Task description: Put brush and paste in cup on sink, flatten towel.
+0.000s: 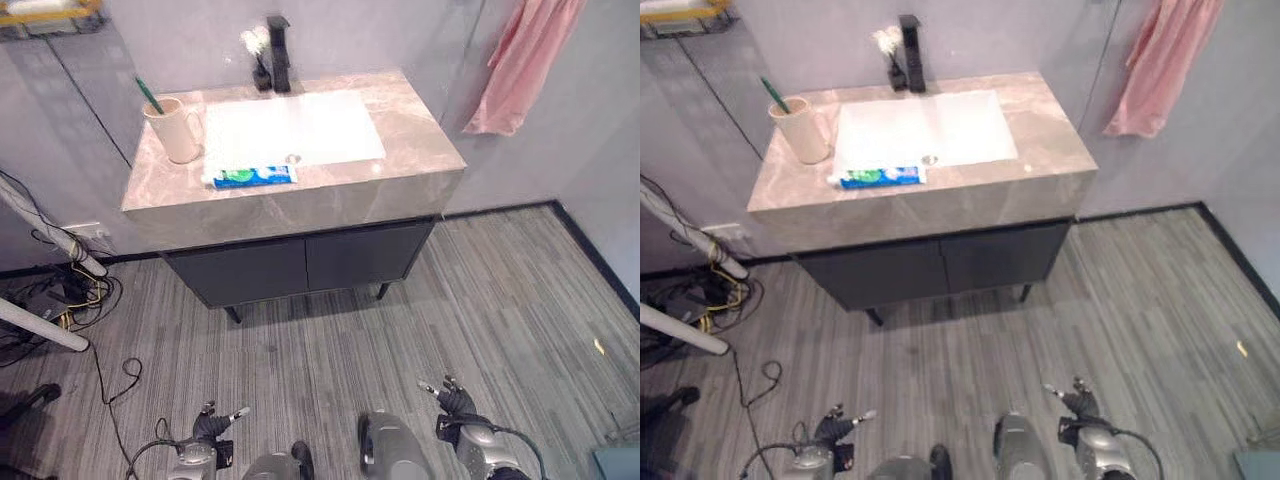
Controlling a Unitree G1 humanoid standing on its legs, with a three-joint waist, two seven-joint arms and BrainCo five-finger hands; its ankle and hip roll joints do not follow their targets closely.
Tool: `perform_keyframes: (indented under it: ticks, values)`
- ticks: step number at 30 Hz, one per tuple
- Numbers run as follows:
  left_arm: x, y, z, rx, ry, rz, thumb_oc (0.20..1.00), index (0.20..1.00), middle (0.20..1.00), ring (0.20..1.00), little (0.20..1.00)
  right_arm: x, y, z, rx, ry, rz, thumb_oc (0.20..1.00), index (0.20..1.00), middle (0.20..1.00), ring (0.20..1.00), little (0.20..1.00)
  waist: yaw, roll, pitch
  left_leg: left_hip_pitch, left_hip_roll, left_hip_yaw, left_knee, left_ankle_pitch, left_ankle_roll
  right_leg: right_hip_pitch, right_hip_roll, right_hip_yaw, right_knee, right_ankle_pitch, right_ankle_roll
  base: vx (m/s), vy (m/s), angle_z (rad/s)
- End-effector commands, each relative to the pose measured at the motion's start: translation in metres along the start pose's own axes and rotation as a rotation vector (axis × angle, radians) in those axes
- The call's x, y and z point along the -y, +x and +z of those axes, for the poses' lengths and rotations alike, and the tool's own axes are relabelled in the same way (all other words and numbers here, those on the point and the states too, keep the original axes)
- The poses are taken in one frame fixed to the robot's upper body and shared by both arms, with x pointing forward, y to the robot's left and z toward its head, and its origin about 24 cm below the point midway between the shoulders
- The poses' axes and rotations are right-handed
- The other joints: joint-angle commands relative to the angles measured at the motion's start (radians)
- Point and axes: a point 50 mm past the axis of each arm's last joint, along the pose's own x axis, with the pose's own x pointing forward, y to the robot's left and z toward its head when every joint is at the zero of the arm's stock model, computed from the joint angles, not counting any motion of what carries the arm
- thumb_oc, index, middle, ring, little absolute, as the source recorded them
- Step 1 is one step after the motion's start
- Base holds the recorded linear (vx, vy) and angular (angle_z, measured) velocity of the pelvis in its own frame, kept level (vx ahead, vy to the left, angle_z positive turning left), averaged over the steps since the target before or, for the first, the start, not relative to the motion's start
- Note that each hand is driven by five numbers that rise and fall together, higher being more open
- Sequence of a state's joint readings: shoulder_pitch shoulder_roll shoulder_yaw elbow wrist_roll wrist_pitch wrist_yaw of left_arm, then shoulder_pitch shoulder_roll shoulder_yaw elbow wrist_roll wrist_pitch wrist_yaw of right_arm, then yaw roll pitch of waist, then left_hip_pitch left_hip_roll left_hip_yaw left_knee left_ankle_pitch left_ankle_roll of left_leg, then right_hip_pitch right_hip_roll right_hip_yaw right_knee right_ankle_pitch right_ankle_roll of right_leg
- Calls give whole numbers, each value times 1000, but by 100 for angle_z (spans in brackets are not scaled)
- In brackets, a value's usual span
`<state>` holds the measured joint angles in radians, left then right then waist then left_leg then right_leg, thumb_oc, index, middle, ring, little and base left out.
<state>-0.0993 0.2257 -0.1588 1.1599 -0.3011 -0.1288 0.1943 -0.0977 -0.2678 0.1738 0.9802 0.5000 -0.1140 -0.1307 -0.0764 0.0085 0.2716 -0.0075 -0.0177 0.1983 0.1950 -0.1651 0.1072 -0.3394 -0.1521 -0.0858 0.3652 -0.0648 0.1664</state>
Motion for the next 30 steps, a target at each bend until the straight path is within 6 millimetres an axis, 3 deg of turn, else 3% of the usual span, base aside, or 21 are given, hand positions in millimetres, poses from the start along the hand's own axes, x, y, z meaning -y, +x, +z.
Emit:
perform_keyframes:
  ticks: [1,6,12,14,15,16,18,20,22,23,26,28,30]
  values:
    - [-9,4,21,80,7,42,1000,1000,1000,1000,1000,0,4,34,146,72,-11,1000,1000,1000,1000,1000,-24,-34,1,95,-78,-42,-3,-79,-38,-38,-13,1,-184,218,12,241,-52,14]
    - [-1,3,18,66,-8,26,1000,1000,1000,1000,1000,4,4,28,121,52,-26,1000,1000,1000,1000,1000,-46,-19,-30,121,-71,-93,-35,-81,-55,-52,43,55,-145,203,-8,221,-62,53]
    - [5,2,12,42,-3,7,1000,1000,1000,1000,1000,7,3,20,92,3,-27,1000,1000,1000,1000,1000,-59,8,-73,141,-13,-138,-30,-36,-102,-33,91,12,-119,134,-48,324,-158,18]
    - [6,2,12,46,-4,-1,1000,1000,1000,1000,1000,10,1,17,85,-21,-27,1000,1000,1000,1000,1000,-62,16,-75,91,24,-133,119,76,-155,20,111,-12,-146,110,-79,282,-229,28]
    - [8,3,23,85,-1,-10,1000,1000,1000,1000,1000,13,1,20,99,-21,-36,1000,1000,1000,1000,1000,-60,-1,-51,-21,61,-107,307,201,-196,60,106,-27,-174,100,-110,242,-319,30]
    - [10,3,31,113,-1,-21,1000,1000,1000,1000,1000,15,1,21,107,-23,-44,1000,1000,1000,1000,1000,-51,-16,-31,-82,60,-95,403,221,-203,82,98,-36,-192,95,-125,186,-297,44]
    - [12,4,39,138,4,-22,1000,1000,1000,1000,1000,18,2,20,94,-29,-60,1000,1000,1000,1000,1000,-41,-22,-12,-148,68,-75,435,205,-193,112,89,-49,-215,85,-132,159,-141,24]
    - [14,4,41,144,22,-26,1000,1000,1000,1000,1000,21,2,18,82,-35,-77,1000,1000,1000,1000,1000,-39,-23,-12,-201,67,-37,343,158,-174,140,73,-55,-241,81,-116,231,-23,15]
    - [14,5,42,153,42,-25,1000,1000,1000,1000,1000,23,2,17,77,-34,-87,1000,1000,1000,1000,1000,-36,-21,-18,-238,96,7,183,138,-161,162,59,-53,-261,71,-94,290,90,35]
    - [12,5,41,151,61,-20,1000,1000,1000,1000,1000,24,2,16,74,-50,-94,1000,1000,1000,1000,1000,-31,-8,-20,-259,122,20,24,204,-173,183,62,-47,-274,64,-85,320,161,33]
    - [8,5,42,165,124,-10,1000,1000,1000,1000,1000,25,2,16,74,-82,-95,1000,1000,1000,1000,1000,-4,19,-28,-284,158,-42,-199,335,-205,227,74,-22,-291,46,-77,373,199,4]
    - [3,5,37,155,155,-6,1000,1000,1000,1000,1000,27,2,15,69,-103,-100,1000,1000,1000,1000,1000,9,34,-36,-292,165,-67,-231,372,-217,255,73,2,-292,27,-72,384,210,-39]
    - [-6,4,29,136,166,11,1000,1000,1000,1000,1000,23,2,17,79,-120,-78,1000,1000,1000,1000,1000,22,38,-42,-271,149,-111,-186,344,-196,271,72,43,-260,-7,-66,325,255,-56]
